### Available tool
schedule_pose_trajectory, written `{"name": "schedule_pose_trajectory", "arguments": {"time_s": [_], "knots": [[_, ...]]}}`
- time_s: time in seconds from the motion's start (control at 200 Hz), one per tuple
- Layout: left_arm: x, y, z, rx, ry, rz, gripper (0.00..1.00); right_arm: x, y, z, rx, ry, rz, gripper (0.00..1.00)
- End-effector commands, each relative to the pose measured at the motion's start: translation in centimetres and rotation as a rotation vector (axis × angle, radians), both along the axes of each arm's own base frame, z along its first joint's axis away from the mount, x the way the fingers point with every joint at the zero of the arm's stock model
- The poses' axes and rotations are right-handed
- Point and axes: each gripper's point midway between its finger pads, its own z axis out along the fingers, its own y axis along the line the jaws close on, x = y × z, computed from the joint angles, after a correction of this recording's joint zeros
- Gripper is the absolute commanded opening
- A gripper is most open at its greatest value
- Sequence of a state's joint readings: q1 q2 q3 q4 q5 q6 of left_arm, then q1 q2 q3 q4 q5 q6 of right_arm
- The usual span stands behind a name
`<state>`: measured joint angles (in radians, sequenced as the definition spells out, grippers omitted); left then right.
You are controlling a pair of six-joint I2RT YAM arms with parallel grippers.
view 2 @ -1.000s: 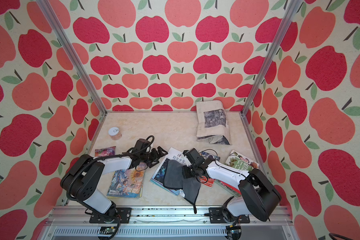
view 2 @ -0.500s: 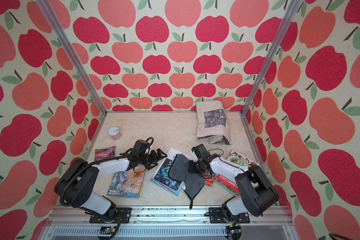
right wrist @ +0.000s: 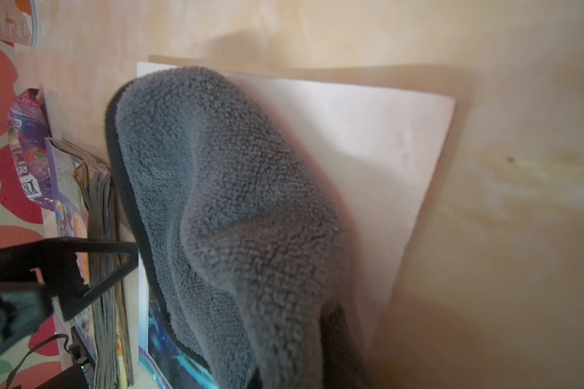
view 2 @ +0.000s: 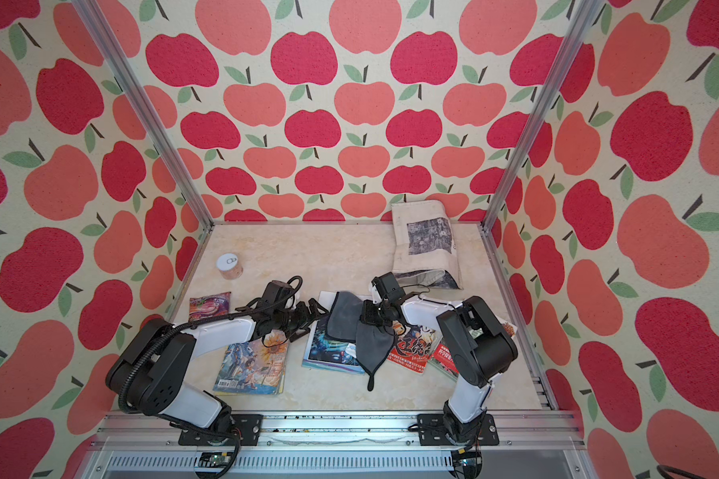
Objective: Wipe the cover of the book
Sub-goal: Wipe the dirt from the cover of the book.
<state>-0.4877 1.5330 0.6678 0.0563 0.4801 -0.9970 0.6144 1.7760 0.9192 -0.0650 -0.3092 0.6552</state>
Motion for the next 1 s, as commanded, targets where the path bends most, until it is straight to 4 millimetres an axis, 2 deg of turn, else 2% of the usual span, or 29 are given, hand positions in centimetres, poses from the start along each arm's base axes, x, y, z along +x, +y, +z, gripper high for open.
{"name": "schedule_pose_trajectory", "arguments": {"time_s": [0.0,0.1,0.195,0.33,0.38,0.445,0.52,0.555,0.62,0.745,0.821,0.906,0.996], "knots": [[-0.9,0.5,-0.6,0.005,0.022,-0.006,0.99,0.6,0.2,-2.1,-0.061,0.054,-0.005,0.0],[-0.7,0.6,-0.2,0.0,0.015,0.006,0.99,2.9,1.6,0.2,-0.048,0.005,0.036,0.0],[-0.3,0.7,0.3,0.003,0.0,0.01,0.99,4.5,1.8,2.7,-0.087,-0.061,0.074,0.0],[0.1,0.9,0.6,0.005,-0.01,0.016,0.99,5.4,1.8,5.7,-0.106,-0.134,0.1,0.0],[0.2,0.9,0.6,0.005,-0.014,0.019,0.99,5.6,2.3,6.2,-0.082,-0.139,0.115,0.0],[0.2,1.0,0.5,0.008,-0.014,0.025,0.99,6.0,2.8,5.7,-0.093,-0.124,0.128,0.0],[0.3,0.9,0.4,0.002,-0.014,0.026,0.99,7.3,3.0,5.3,-0.129,-0.131,0.125,0.0],[0.4,0.9,0.3,-0.003,-0.012,0.031,0.99,8.0,3.5,5.8,-0.12,-0.154,0.128,0.0],[0.3,0.8,0.3,-0.013,-0.011,0.034,0.99,9.4,4.4,8.0,-0.096,-0.218,0.134,0.0],[0.4,0.9,0.7,-0.025,-0.018,0.04,0.99,12.3,5.3,13.8,-0.069,-0.383,0.106,0.0],[0.4,0.9,1.1,-0.042,-0.032,0.046,0.99,13.5,5.9,16.0,-0.027,-0.48,0.078,0.0],[0.4,1.1,1.3,-0.051,-0.043,0.062,0.99,14.3,6.3,16.4,0.002,-0.568,0.046,0.0],[0.1,1.3,1.1,-0.05,-0.038,0.068,0.99,14.2,6.2,14.4,0.009,-0.6,0.019,0.0]]}}
